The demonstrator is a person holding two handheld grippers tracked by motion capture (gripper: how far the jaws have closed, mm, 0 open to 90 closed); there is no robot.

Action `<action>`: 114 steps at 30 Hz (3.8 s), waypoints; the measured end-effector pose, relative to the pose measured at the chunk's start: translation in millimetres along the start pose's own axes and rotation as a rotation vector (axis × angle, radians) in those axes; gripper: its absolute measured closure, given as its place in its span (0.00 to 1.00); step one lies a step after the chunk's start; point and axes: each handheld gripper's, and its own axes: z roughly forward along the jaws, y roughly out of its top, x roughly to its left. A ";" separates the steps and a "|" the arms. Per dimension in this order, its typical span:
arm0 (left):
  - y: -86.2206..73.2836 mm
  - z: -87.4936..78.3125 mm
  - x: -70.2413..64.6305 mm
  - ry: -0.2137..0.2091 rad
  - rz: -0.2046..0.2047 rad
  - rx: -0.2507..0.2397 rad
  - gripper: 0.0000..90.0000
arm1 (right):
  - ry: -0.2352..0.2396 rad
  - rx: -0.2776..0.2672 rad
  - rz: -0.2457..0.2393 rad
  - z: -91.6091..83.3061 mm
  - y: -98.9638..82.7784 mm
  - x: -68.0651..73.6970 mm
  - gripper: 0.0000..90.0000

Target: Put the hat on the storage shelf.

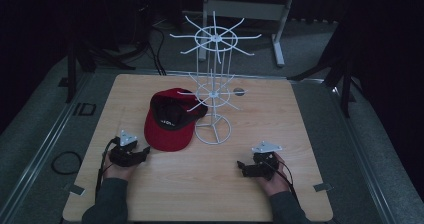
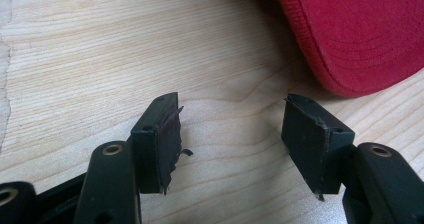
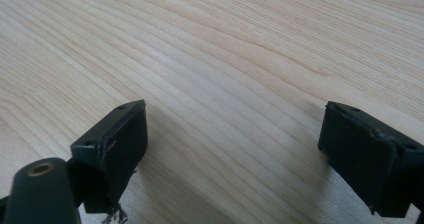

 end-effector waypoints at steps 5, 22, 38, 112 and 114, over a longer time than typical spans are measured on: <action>0.2 0.3 -0.4 -0.001 0.003 0.001 0.43 | 0.000 0.000 0.000 -0.1 0.0 0.0 0.14; 1.1 -3.9 7.6 -0.054 -0.074 0.005 0.58 | 0.000 0.000 0.000 0.0 0.0 0.0 0.13; 27.7 -37.5 17.9 -0.098 -0.086 -0.069 0.64 | 0.000 0.000 0.000 -0.1 -0.1 0.1 0.14; 63.6 2.2 -25.0 -0.348 -0.034 0.011 0.95 | 0.000 0.000 0.000 -0.1 0.0 0.0 0.13; 63.0 -0.1 -22.6 -0.348 -0.053 0.000 0.95 | 0.000 0.000 0.000 -0.1 0.0 0.0 0.13</action>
